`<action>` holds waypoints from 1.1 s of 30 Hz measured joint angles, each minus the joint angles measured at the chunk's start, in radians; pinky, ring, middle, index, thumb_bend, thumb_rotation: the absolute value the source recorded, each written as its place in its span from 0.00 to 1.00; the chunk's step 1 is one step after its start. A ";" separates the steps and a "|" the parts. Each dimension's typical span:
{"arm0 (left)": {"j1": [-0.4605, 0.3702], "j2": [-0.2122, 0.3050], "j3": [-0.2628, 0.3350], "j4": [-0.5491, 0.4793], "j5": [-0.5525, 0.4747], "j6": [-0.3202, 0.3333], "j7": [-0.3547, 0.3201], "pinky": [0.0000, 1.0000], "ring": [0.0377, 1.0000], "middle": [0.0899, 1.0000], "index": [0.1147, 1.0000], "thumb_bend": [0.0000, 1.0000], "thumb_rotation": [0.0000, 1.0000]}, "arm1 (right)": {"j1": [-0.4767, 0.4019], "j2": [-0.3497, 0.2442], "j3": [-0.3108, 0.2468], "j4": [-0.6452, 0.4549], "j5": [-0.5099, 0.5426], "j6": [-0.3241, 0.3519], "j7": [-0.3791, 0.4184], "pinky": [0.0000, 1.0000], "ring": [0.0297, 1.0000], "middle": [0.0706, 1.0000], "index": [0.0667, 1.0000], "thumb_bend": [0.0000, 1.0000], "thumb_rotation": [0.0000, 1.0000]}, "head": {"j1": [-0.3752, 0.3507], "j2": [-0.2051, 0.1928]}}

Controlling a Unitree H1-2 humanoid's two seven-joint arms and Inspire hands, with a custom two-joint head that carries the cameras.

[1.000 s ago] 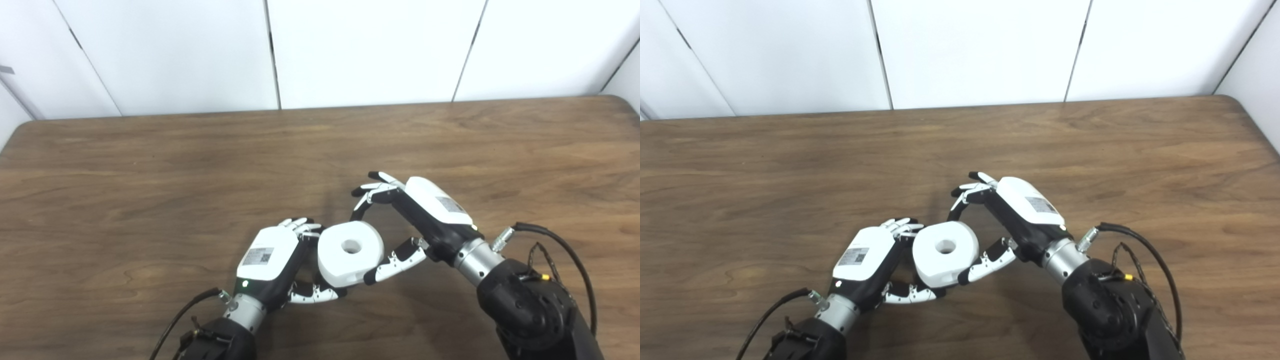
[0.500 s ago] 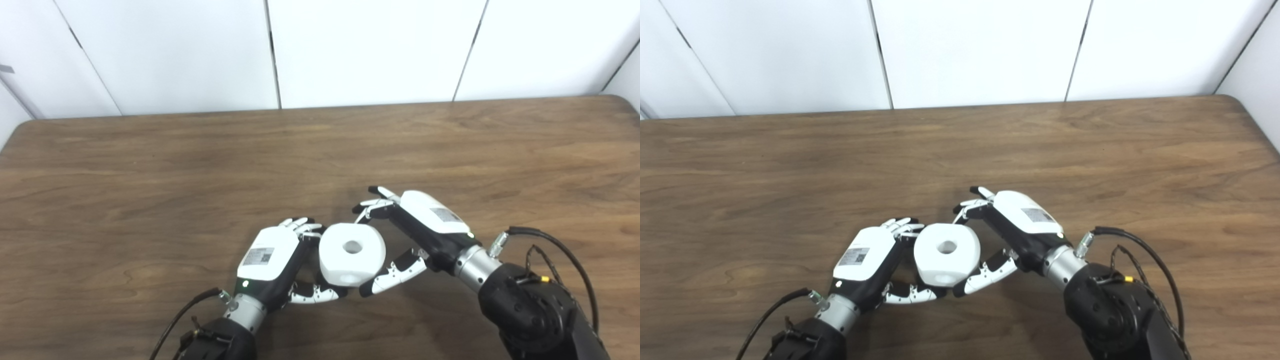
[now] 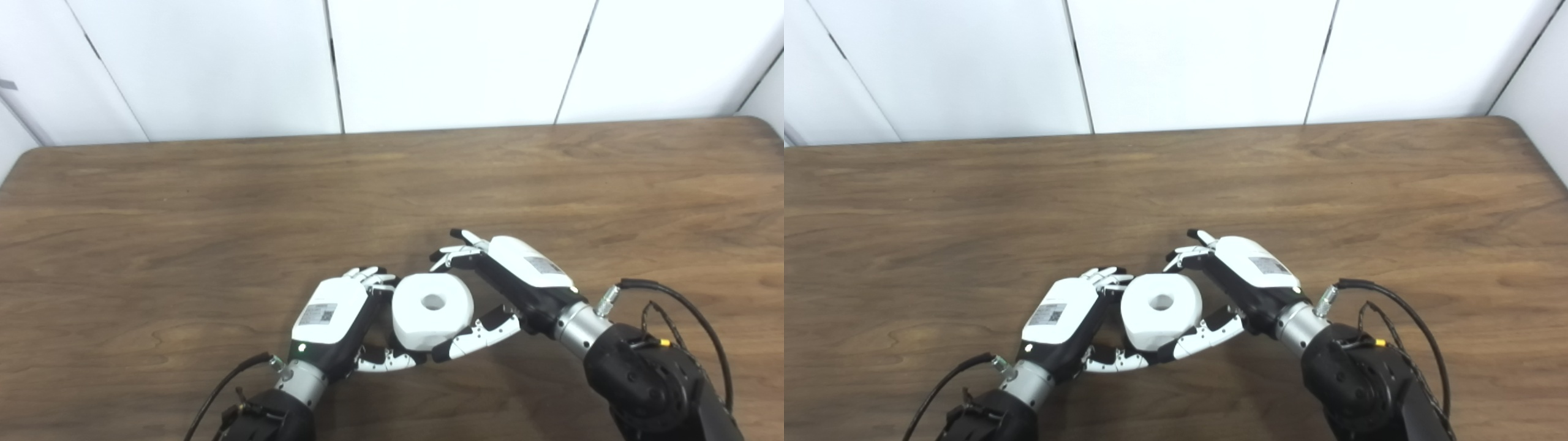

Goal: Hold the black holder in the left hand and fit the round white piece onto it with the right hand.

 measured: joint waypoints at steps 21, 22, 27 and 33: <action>-0.001 0.000 -0.001 0.001 0.002 0.000 0.000 0.90 0.89 0.78 0.42 0.52 0.06 | -0.026 -0.008 -0.015 -0.054 -0.093 0.003 0.086 1.00 1.00 0.97 0.85 1.00 0.60 | -0.002 0.000; -0.001 0.000 -0.001 0.001 0.002 0.000 0.000 0.90 0.89 0.78 0.42 0.52 0.06 | -0.031 -0.009 -0.018 -0.058 -0.102 0.003 0.096 1.00 1.00 0.98 0.85 1.00 0.59 | -0.002 -0.002; -0.002 0.001 -0.001 0.001 0.002 0.000 -0.001 0.91 0.89 0.78 0.42 0.52 0.06 | -0.044 -0.019 -0.022 -0.085 -0.160 0.003 0.164 1.00 1.00 1.00 0.90 1.00 0.58 | -0.002 -0.002; -0.005 0.001 -0.001 0.001 0.002 0.001 -0.006 0.91 0.88 0.77 0.42 0.52 0.06 | -0.046 -0.015 -0.026 -0.113 -0.220 0.008 0.249 1.00 1.00 1.00 0.99 1.00 0.58 | 0.000 -0.002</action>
